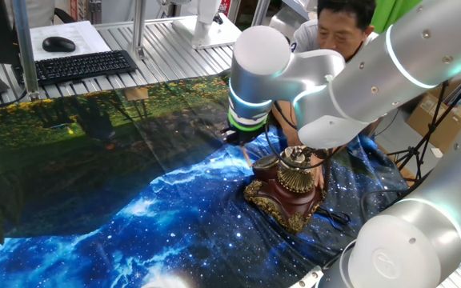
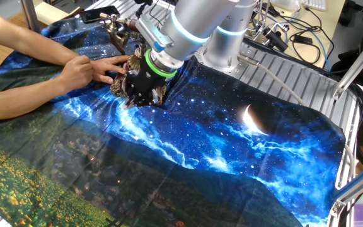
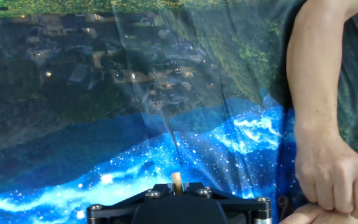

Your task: Dial a number on an old rotary phone

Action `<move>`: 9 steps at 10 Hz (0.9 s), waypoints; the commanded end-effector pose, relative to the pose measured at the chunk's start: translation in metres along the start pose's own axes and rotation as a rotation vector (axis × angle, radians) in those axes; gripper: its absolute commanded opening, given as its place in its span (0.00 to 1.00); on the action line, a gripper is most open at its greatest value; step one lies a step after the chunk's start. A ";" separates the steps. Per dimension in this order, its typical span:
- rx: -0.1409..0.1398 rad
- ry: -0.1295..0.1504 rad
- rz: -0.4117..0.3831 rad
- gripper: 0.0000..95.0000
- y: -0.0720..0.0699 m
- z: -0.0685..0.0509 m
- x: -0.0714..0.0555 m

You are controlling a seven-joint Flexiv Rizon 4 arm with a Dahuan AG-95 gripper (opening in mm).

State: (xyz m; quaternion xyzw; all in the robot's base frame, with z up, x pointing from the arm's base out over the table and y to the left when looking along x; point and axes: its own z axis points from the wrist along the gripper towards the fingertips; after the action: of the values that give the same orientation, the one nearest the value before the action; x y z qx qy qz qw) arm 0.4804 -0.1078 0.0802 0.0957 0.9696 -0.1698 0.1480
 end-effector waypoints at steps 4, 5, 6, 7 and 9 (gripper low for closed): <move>-0.037 0.045 0.031 0.00 0.015 0.014 -0.003; -0.146 0.085 0.027 0.00 0.014 0.013 -0.003; -0.192 0.133 0.027 0.00 0.013 0.011 -0.004; -0.205 0.174 0.024 0.00 0.013 0.011 -0.004; -0.224 0.227 0.034 0.00 0.013 0.012 -0.008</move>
State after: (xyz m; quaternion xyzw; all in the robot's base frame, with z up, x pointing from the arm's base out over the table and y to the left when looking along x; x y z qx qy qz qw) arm 0.4869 -0.0943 0.0687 0.1152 0.9888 -0.0628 0.0716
